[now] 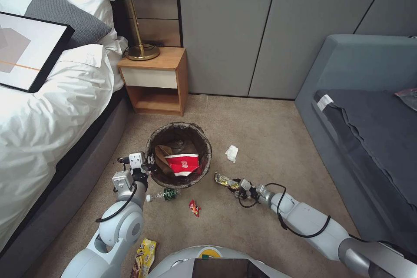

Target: Pick up the trash bin, then pick up the garbage from the floor and place it into the trash bin.

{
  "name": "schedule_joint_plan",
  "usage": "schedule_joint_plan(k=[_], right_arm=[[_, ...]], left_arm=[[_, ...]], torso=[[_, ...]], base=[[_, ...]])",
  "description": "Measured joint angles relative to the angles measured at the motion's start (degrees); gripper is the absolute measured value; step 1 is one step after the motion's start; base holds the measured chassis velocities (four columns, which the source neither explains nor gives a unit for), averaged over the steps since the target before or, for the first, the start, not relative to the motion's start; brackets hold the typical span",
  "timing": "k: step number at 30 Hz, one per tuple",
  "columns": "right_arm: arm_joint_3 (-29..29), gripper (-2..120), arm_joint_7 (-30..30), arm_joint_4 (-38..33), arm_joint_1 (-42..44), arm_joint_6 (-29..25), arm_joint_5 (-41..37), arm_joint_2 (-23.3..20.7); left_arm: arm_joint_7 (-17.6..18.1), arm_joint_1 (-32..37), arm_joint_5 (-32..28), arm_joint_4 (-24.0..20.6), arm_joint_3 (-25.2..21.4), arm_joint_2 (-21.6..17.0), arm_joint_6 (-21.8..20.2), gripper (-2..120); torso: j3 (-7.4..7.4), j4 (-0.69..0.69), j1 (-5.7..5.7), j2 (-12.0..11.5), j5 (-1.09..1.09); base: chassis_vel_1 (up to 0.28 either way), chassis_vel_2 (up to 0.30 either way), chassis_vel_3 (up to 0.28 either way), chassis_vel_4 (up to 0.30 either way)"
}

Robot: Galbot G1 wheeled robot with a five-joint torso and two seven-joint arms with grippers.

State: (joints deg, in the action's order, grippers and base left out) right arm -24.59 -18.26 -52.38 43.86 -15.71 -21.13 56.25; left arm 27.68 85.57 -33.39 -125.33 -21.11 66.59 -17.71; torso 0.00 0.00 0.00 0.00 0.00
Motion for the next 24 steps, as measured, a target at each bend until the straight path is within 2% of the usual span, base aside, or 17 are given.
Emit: schedule_joint_plan(k=[1, 3, 4, 7, 8, 10, 12, 13, 24], right_arm=[[0.00, 47, 0.00, 0.00, 0.00, 0.00, 0.00, 0.00], [0.02, 35, 0.40, -0.49, -0.05, 0.00, -0.01, -0.23], [0.02, 35, 0.40, -0.49, -0.05, 0.00, -0.01, -0.23], [0.07, 22, 0.81, -1.26, -0.01, 0.00, -0.01, -0.58], [0.07, 22, 0.81, -1.26, -0.01, 0.00, -0.01, -0.58], [0.27, 10, 1.07, -1.69, 0.18, 0.01, 0.03, -0.76], [0.36, 7, 1.16, -1.82, 0.26, 0.01, 0.05, -0.79], [0.48, 0, 1.27, -2.00, 0.35, 0.02, 0.07, -0.84], [2.11, 0, 3.09, -4.73, 1.10, 0.71, 0.06, -1.92]], left_arm=[[0.00, 0.00, 0.00, 0.00, 0.00, 0.00, 0.00, 4], [0.08, -0.22, -0.08, 0.03, 0.18, -0.06, 0.00, 4], [0.08, -0.22, -0.08, 0.03, 0.18, -0.06, 0.00, 4], [0.14, -0.33, -0.10, 0.07, 0.36, -0.13, -0.04, 4], [0.14, -0.33, -0.10, 0.07, 0.36, -0.13, -0.04, 4], [0.22, -0.35, -0.11, 0.06, 0.42, -0.10, -0.07, 4], [0.25, -0.35, -0.11, 0.03, 0.43, -0.10, -0.08, 4], [0.28, -0.32, -0.11, -0.01, 0.43, -0.09, -0.08, 4], [0.40, -0.25, -0.11, -0.17, 0.90, 0.00, -0.20, 4]], torso=[[0.00, 0.00, 0.00, 0.00, 0.00], [0.00, 0.00, 0.00, 0.00, 0.00], [0.00, 0.00, 0.00, 0.00, 0.00], [0.00, 0.00, 0.00, 0.00, 0.00], [0.00, 0.00, 0.00, 0.00, 0.00], [0.00, 0.00, 0.00, 0.00, 0.00], [0.00, 0.00, 0.00, 0.00, 0.00], [0.00, 0.00, 0.00, 0.00, 0.00], [0.00, 0.00, 0.00, 0.00, 0.00]], base=[[0.000, 0.000, 0.000, 0.000], [0.000, 0.000, 0.000, 0.000], [0.000, 0.000, 0.000, 0.000], [0.000, 0.000, 0.000, 0.000], [0.000, 0.000, 0.000, 0.000], [0.000, 0.000, 0.000, 0.000], [0.000, 0.000, 0.000, 0.000], [0.000, 0.000, 0.000, 0.000], [0.000, 0.000, 0.000, 0.000]])
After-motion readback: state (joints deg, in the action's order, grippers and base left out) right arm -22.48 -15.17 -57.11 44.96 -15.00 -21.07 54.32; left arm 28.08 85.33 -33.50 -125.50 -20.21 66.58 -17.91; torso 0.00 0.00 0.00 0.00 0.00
